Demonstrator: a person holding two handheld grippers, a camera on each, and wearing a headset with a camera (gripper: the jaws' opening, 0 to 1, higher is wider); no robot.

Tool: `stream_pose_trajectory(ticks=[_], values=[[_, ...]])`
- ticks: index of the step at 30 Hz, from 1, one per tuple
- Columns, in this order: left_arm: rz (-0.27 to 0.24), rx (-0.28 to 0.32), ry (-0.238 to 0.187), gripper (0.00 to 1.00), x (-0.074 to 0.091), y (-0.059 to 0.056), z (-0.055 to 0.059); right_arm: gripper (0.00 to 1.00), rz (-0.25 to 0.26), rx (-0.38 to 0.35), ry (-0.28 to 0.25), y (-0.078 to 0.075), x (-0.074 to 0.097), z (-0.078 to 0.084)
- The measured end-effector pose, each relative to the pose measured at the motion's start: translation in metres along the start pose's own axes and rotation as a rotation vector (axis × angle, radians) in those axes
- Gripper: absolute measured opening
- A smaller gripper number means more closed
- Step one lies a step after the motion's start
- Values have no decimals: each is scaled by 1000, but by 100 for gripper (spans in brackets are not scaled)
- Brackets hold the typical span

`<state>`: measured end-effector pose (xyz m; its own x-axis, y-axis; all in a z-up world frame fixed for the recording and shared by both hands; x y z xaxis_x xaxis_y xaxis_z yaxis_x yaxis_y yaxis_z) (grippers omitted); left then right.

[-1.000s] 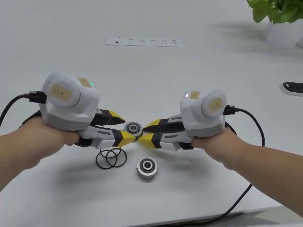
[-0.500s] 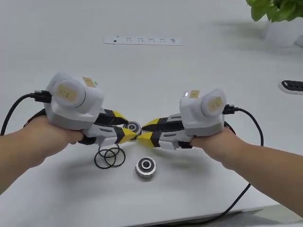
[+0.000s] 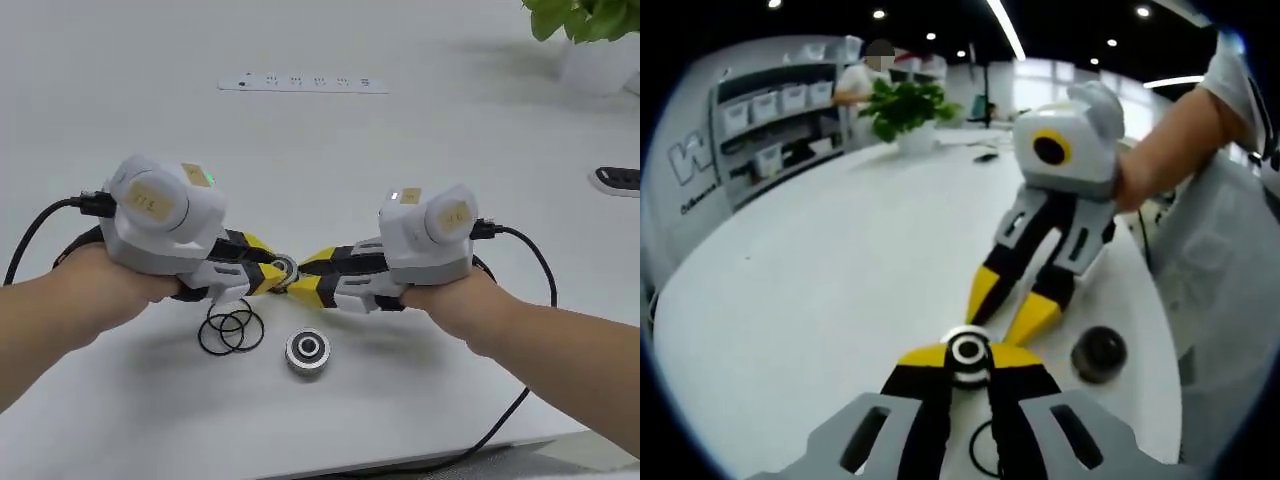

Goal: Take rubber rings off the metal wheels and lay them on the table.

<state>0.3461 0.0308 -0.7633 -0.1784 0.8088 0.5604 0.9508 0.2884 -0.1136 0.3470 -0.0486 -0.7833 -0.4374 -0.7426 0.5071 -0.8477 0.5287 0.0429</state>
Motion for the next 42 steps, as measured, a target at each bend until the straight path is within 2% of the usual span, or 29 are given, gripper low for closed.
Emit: stream_pose_trajectory(ticks=[8,17,20,23,28,31,36,42], values=[[-11,-6,-1,14,-2,-1,1,14,-3,-31,6,0,0,1],[-12,9,-14,14,-1,-1,0,13,-3,-27,11,1,2,2],[-15,9,-17,14,-1,-2,0,9,-2,-35,19,0,3,3],[-18,11,-19,14,-1,-2,-1,2,-3,-57,23,-1,5,5],[-22,11,-20,14,-1,-2,-1,2,0,-79,22,0,6,5],[-23,8,-19,14,-1,-2,-1,0,3,-125,20,0,6,6],[-28,-19,-5,13,-1,-2,-1,0,4,-267,15,-3,7,8],[-30,-25,-1,13,0,-3,-1,0,2,-368,7,-5,8,9]])
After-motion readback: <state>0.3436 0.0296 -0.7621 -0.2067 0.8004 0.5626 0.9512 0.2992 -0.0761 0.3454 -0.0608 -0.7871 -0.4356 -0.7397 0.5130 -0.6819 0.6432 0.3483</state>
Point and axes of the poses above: the centre of the closed fingertips' face, and the gripper's own axes: x roughly backward along the fingers, y roughly to its left, z roughly out of its underside, the point moved 5 cm from there along x, roughly backward along the fingers, and after that the axes turned 11 degrees about z, right-handed, at the moved point
